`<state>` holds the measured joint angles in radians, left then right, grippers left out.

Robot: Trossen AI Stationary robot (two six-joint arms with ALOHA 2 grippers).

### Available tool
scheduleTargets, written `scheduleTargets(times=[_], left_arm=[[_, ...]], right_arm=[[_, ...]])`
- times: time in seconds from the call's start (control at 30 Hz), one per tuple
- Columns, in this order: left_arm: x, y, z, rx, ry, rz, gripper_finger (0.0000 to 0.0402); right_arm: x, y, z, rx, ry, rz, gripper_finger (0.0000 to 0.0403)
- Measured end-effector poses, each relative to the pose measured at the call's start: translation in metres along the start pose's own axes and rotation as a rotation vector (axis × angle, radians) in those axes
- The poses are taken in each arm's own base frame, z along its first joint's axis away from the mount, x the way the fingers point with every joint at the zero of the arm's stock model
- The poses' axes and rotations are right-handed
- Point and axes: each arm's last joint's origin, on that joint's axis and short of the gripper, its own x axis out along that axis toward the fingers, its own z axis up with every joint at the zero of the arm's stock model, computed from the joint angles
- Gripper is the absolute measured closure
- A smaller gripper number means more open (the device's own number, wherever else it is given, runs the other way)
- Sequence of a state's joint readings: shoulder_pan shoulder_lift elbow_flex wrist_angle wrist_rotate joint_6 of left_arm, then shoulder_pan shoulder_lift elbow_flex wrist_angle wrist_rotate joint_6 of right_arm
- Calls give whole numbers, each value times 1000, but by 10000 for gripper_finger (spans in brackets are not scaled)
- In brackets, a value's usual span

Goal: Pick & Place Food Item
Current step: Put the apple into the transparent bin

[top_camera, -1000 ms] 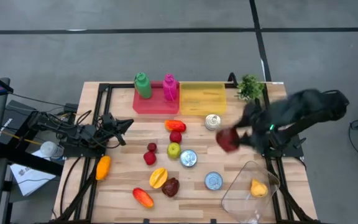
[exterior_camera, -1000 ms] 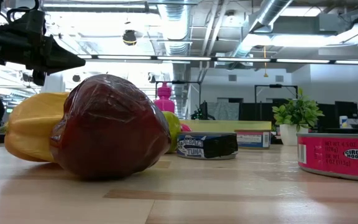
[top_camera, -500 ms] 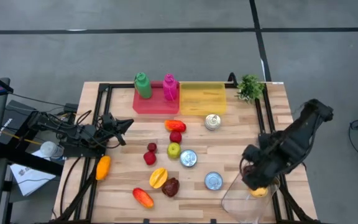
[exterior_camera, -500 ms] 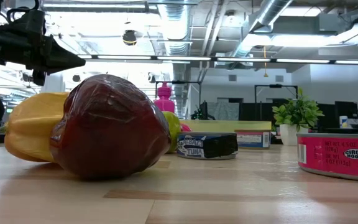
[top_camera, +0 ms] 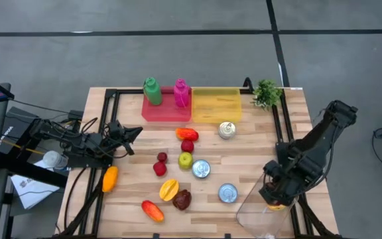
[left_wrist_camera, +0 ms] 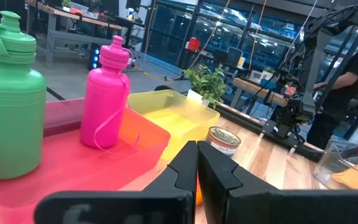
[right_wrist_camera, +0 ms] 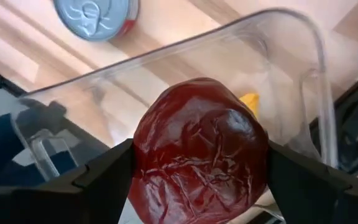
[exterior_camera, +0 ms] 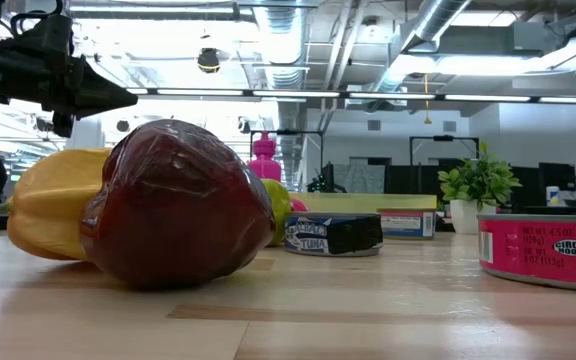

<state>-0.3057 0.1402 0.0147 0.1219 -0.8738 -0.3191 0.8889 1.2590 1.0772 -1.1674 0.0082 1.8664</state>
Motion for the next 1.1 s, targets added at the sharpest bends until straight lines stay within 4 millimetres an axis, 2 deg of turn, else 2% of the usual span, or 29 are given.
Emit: scheduleTargets(times=[0.23, 0.5, 0.73, 1.1], left_arm=[[0, 0, 0, 0, 0, 0, 401], [0, 0, 0, 0, 0, 1, 401], [0, 0, 0, 0, 0, 1, 401], [0, 0, 0, -1, -1, 0, 401]], right_arm=[[17, -2, -1, 12, -20, -80, 81], [41, 8, -4, 15, -48, -171, 81], [58, 15, -2, 83, -76, -234, 81], [63, 17, 4, 131, -89, -266, 75]])
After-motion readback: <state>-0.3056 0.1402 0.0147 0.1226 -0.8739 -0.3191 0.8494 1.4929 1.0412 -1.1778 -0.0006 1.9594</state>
